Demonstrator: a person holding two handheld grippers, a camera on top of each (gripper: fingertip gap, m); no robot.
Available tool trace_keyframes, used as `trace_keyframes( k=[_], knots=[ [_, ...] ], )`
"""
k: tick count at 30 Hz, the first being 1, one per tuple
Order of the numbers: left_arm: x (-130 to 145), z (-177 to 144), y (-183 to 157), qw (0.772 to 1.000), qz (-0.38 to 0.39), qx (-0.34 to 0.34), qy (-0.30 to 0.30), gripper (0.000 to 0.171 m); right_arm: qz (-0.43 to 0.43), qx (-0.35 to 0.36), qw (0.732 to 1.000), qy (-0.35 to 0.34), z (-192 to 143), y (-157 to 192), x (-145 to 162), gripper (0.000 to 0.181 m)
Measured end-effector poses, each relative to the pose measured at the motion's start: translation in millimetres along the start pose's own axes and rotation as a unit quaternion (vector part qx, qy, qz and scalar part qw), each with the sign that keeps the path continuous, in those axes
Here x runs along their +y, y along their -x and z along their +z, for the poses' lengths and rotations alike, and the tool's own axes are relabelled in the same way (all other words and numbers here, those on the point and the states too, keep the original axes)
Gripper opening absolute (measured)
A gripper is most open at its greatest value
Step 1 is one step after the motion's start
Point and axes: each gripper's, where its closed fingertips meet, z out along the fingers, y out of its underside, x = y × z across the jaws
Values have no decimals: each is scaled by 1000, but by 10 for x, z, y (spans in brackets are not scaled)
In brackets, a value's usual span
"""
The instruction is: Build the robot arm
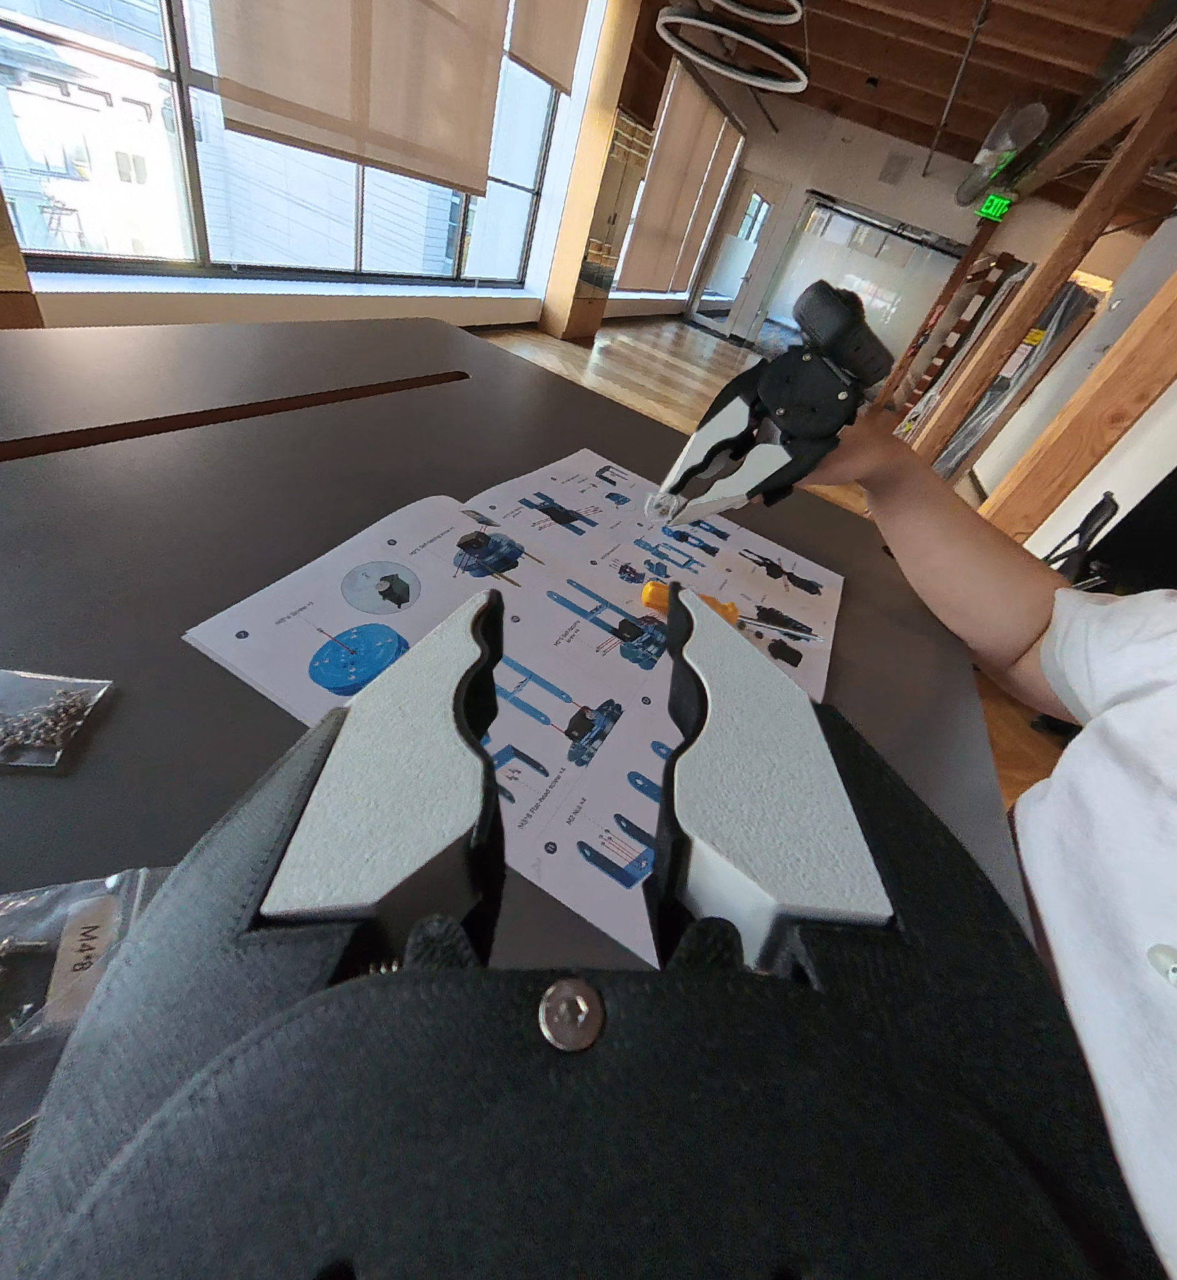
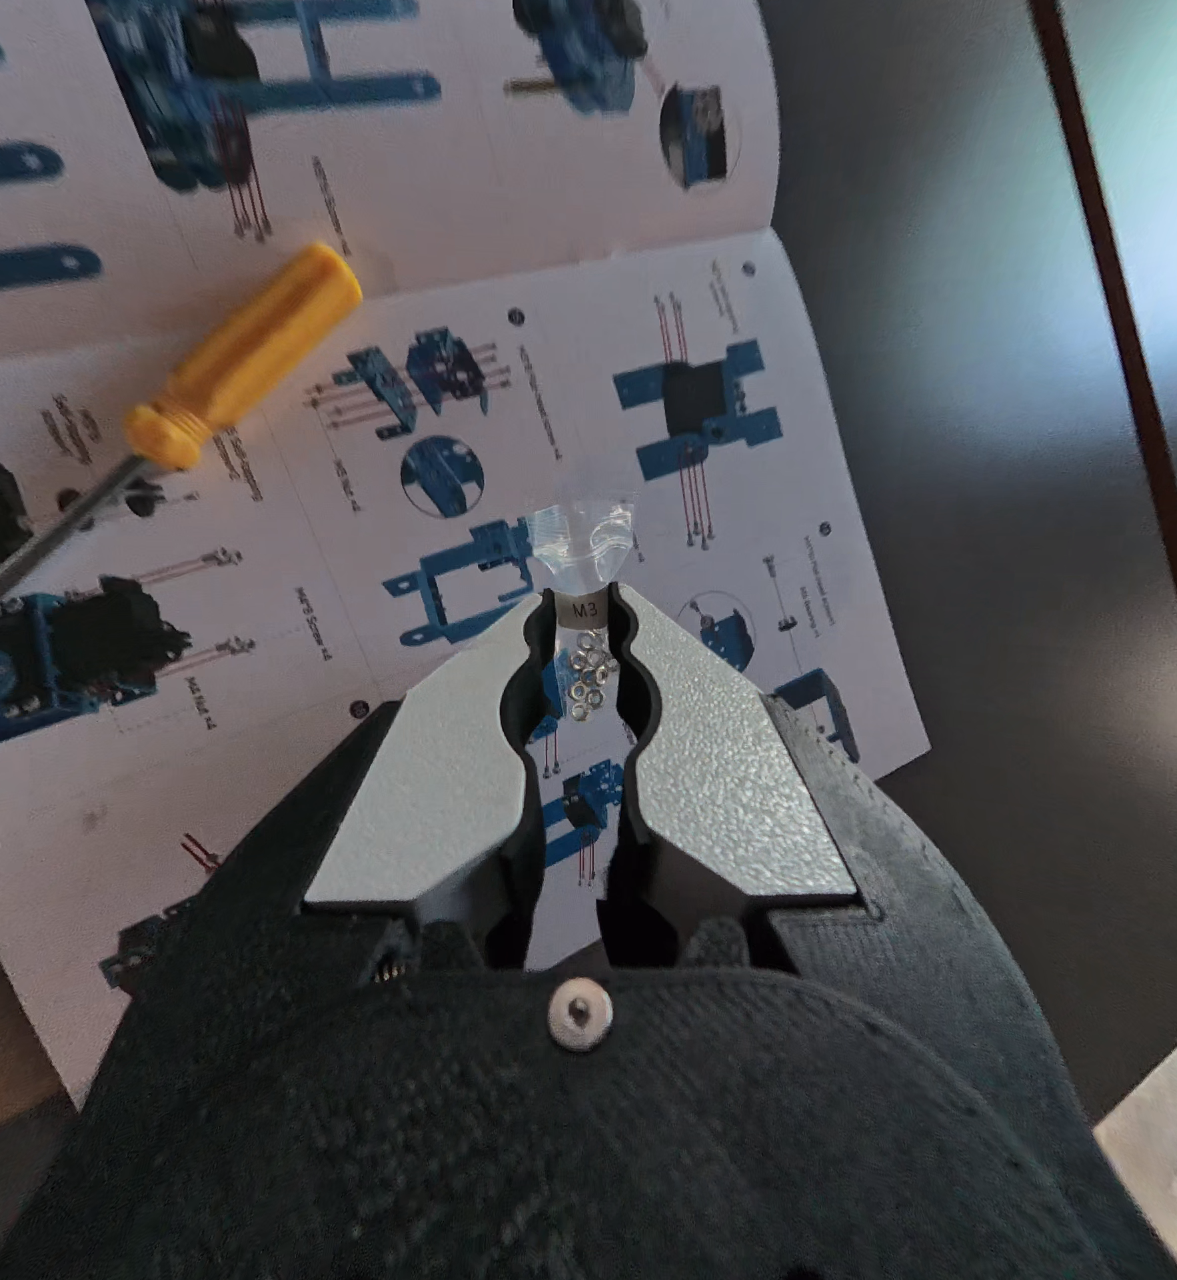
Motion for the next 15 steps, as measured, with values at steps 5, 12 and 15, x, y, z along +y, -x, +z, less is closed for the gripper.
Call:
trace_keyframes(
  k=[5, 12, 15],
  knots=[
    [-34, -27, 12, 1000, 1, -6, -4, 46, -24, 7, 999, 46, 104, -6, 128, 13],
    [-100, -82, 48, 1000, 2, -15, -18, 46, -47, 28, 996, 72, 102, -39, 156, 14],
    [-113, -92, 53, 1000, -3, -14, -22, 46, -48, 28, 996, 73, 112, -44, 148, 14]
  ],
)
